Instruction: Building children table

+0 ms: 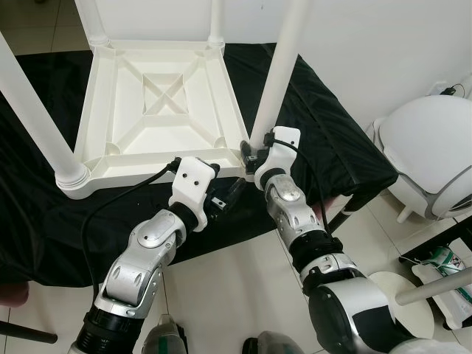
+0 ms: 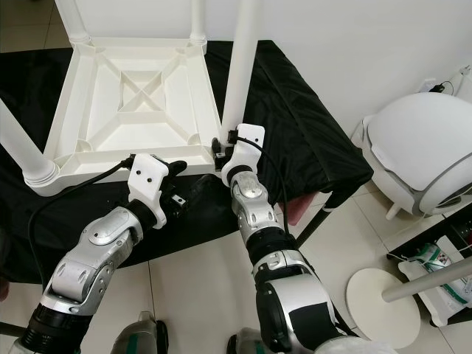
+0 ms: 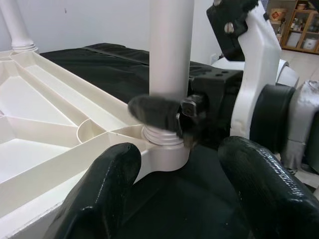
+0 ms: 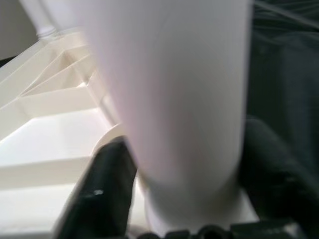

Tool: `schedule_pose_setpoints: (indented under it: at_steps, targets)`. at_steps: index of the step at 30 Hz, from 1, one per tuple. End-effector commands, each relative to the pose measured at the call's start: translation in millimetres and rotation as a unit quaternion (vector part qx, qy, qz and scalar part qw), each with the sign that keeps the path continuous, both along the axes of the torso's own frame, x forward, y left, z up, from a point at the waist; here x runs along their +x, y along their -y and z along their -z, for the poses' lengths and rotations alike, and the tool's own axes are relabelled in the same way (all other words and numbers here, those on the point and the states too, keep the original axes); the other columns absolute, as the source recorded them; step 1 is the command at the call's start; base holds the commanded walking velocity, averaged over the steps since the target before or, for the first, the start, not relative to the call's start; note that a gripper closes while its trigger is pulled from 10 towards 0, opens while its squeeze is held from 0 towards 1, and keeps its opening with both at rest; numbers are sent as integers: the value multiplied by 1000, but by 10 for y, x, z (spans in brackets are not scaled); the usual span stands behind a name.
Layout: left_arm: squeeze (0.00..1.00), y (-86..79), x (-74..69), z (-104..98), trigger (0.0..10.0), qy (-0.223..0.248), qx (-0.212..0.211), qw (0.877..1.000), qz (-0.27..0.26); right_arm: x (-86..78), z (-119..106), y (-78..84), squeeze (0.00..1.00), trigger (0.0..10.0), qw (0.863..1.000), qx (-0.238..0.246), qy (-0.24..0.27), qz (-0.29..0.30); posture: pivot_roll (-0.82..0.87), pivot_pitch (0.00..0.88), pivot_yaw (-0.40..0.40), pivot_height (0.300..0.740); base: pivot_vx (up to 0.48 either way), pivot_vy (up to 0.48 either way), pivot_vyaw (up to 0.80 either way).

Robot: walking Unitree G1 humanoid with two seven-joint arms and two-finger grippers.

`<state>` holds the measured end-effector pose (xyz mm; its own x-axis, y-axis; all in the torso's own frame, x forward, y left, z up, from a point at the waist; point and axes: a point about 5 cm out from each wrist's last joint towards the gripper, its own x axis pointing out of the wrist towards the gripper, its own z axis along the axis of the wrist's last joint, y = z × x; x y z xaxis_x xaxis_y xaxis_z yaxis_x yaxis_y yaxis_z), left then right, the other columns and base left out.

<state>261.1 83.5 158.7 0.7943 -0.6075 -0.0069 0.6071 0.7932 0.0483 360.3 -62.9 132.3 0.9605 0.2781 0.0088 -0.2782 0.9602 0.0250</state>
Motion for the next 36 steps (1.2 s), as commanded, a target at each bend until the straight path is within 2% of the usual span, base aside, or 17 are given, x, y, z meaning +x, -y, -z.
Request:
schedule_pose_setpoints:
  at_steps: [1,4,6,8,9,10,11,13,14,17,20,24,26,27,29,34,36]
  targets:
    - [0,-2,20,15,10000,2,6,1000,-3,-25,71,60,1000,10000,999,-13,-5,-30,5,0,-72,740,0,0,0]
    - [0,-3,23,10,10000,4,6,1000,-4,-13,60,129,1000,10000,999,-14,0,-38,9,0,-71,740,0,0,0]
    - [0,-2,26,-1,10000,6,5,1000,-3,-4,53,332,1000,10000,997,-27,8,-71,13,0,-68,740,0,0,0]
    - [0,-2,26,-1,10000,6,5,1000,-3,-4,53,332,1000,10000,997,-27,8,-71,13,0,-68,740,0,0,0]
    - [0,-10,28,-7,10000,7,7,1000,-2,24,41,588,1000,10000,996,-40,8,-82,10,0,-61,740,0,0,0]
    - [0,-10,28,-7,10000,7,7,1000,-2,24,41,588,1000,10000,996,-40,8,-82,10,0,-61,740,0,0,0]
    - [0,-21,34,-11,10000,8,9,1000,0,74,21,771,965,10000,997,-51,5,-65,10,0,-54,740,0,0,0]
    - [0,-21,34,-11,10000,8,9,1000,0,74,21,771,965,10000,997,-51,5,-65,10,0,-54,740,0,0,0]
    - [0,-25,36,-11,10000,8,10,1000,0,92,11,821,0,10000,997,-58,5,-56,8,0,-52,740,0,0,0]
    - [0,-11,42,-17,10000,6,10,1000,6,127,-18,847,0,10000,996,-57,4,-75,4,0,-40,740,0,0,0]
    - [0,7,36,-18,10000,7,17,1000,17,164,-75,821,0,10000,994,-34,9,-102,5,0,-36,740,0,0,0]
    - [0,-6,39,-19,10000,6,16,1000,15,180,-107,765,0,10000,992,-30,10,-125,10,0,-35,740,0,0,0]
    - [0,-20,42,-27,10000,7,16,1000,12,173,-115,667,0,10000,986,-22,8,-166,15,0,-34,740,0,0,0]
    - [0,-20,42,-27,10000,7,16,1000,12,173,-115,667,0,10000,986,-22,8,-166,15,0,-34,740,0,0,0]
    - [0,-29,45,-35,10000,8,16,1000,8,162,-96,556,0,10000,977,-28,-1,-210,30,0,-38,740,0,0,0]
    - [0,-33,48,-42,10000,10,15,1000,5,158,-86,507,0,10000,972,-34,-9,-234,37,0,-41,740,0,0,0]
    - [0,-50,43,-51,10000,11,14,1000,-2,164,-91,479,0,10000,965,-49,-18,-256,55,0,-47,740,0,0,0]
